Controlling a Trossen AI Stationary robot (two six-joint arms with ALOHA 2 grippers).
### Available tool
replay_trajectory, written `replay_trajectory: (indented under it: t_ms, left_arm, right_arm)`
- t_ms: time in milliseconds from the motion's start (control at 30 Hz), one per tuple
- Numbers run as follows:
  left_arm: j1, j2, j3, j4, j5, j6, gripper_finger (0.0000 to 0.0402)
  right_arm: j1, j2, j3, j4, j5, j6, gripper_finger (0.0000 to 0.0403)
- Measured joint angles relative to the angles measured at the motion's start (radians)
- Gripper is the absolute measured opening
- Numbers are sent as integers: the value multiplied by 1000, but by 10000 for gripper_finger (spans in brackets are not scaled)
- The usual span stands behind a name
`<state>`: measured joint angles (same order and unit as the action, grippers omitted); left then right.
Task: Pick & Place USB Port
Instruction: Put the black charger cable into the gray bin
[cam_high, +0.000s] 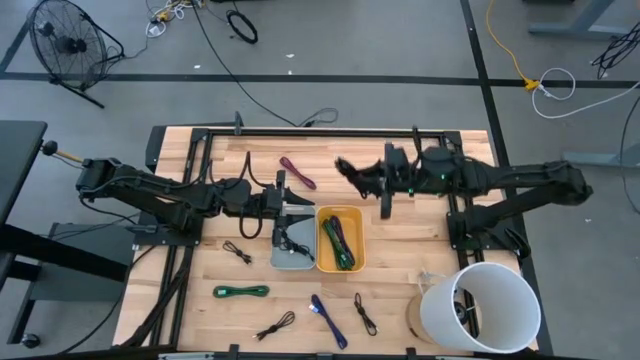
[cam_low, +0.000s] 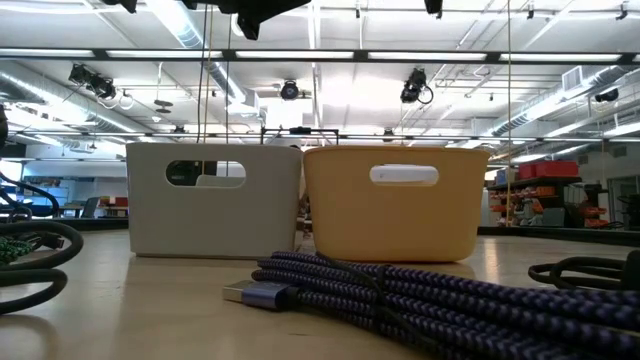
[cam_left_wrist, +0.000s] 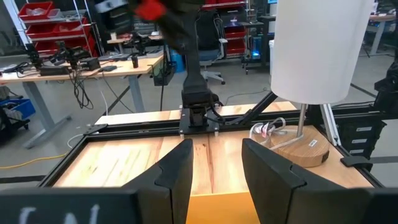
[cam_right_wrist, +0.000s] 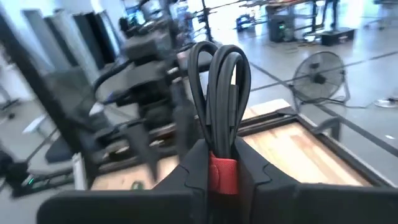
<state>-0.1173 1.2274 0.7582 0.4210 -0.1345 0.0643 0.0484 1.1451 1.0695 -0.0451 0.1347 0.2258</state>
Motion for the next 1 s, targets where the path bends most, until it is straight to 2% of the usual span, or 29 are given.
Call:
replay_trajectory:
  t_ms: [233,400,733,1000]
  left_arm:
    - [0,0,0,19,0,0,142]
    - [0,0,0,27,0,0,142]
    - [0,0,0,41,0,-1,142]
    - [0,0,0,51,23,-1,142]
  right_arm:
    - [128,80,0,4,144,-25,33]
    - [171,149,0,51,212,-26,33]
    - [177,277,0,213,179,-72,33]
    - [170,307,0,261,156,-93,33]
